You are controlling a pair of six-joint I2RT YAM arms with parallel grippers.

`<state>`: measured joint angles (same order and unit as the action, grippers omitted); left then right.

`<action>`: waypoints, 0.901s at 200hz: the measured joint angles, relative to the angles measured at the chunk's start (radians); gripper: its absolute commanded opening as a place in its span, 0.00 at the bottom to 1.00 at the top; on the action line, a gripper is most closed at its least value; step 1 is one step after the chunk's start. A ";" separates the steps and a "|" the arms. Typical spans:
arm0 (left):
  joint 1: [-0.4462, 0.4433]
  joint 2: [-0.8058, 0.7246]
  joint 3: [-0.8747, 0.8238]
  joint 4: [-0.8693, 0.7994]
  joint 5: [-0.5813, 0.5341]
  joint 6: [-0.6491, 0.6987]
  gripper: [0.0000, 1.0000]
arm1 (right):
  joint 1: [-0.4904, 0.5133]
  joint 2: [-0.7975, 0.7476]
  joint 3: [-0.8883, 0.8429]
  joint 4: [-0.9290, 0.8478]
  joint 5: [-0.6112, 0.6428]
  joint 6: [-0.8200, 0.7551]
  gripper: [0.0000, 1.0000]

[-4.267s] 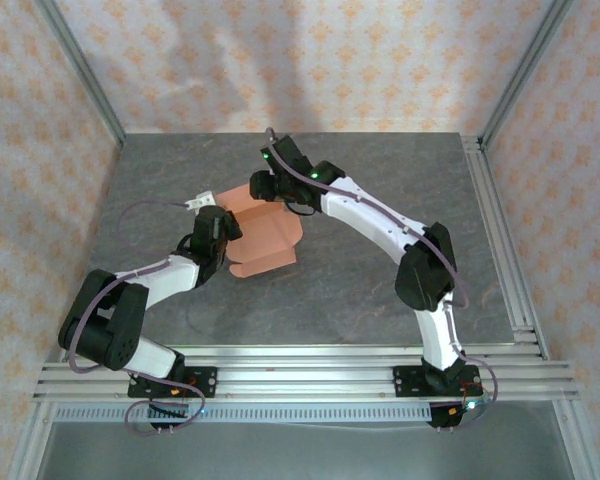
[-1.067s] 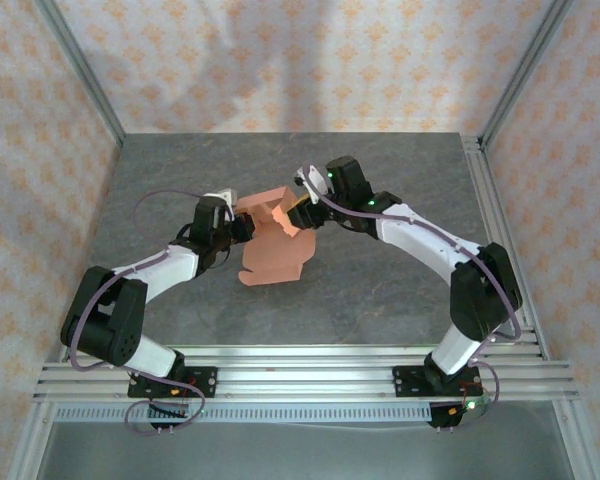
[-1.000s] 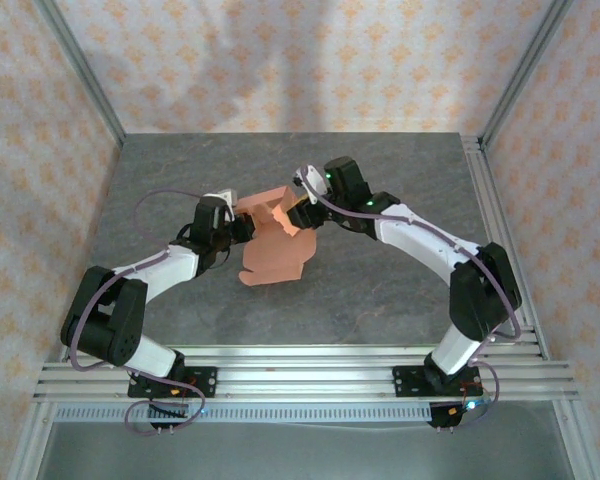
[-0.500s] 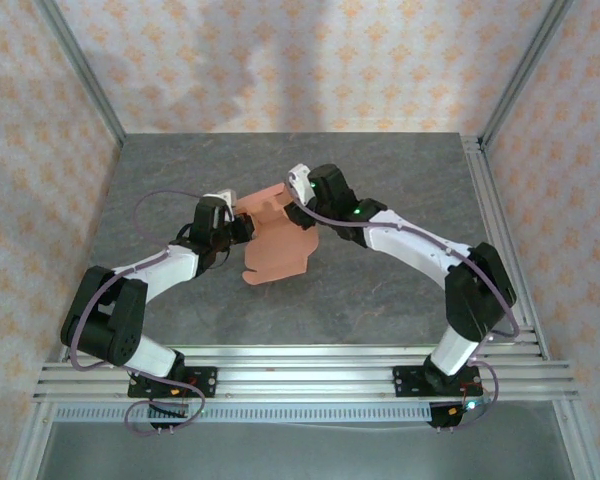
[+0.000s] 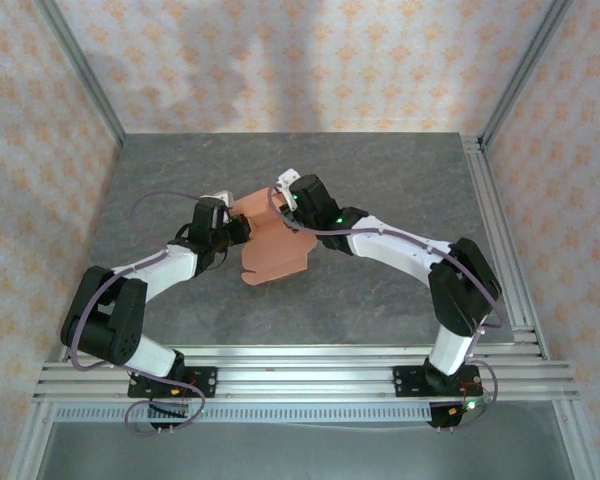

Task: Fold the paper box

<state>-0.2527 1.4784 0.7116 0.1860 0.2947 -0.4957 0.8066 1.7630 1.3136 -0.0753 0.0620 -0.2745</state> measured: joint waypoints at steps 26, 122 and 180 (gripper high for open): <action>0.000 0.000 0.000 0.000 0.000 0.000 0.00 | 0.024 0.013 0.014 0.006 0.078 -0.011 0.17; 0.000 0.000 0.000 -0.011 -0.008 0.000 0.00 | 0.094 0.108 0.069 0.047 0.373 -0.034 0.08; 0.000 0.000 0.000 -0.014 -0.008 0.000 0.00 | 0.094 0.154 0.104 0.047 0.403 -0.042 0.20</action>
<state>-0.2527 1.4780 0.7116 0.1722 0.2871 -0.4957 0.9009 1.9167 1.4178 -0.0280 0.4648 -0.3164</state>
